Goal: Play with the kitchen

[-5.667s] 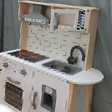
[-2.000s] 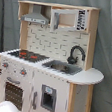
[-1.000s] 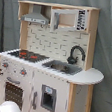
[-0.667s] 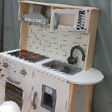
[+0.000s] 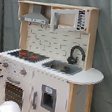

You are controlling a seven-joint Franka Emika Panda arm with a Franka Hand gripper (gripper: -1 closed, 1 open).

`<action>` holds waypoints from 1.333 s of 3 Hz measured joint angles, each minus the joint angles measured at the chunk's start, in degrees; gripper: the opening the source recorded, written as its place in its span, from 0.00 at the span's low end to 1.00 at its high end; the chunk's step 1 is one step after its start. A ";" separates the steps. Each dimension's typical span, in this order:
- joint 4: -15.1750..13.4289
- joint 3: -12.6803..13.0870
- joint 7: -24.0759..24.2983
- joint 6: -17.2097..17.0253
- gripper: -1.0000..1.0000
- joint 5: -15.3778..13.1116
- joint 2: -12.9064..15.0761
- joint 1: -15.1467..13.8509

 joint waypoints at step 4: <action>11.30 -0.03 -5.79 -1.18 1.00 -0.84 0.64 -11.41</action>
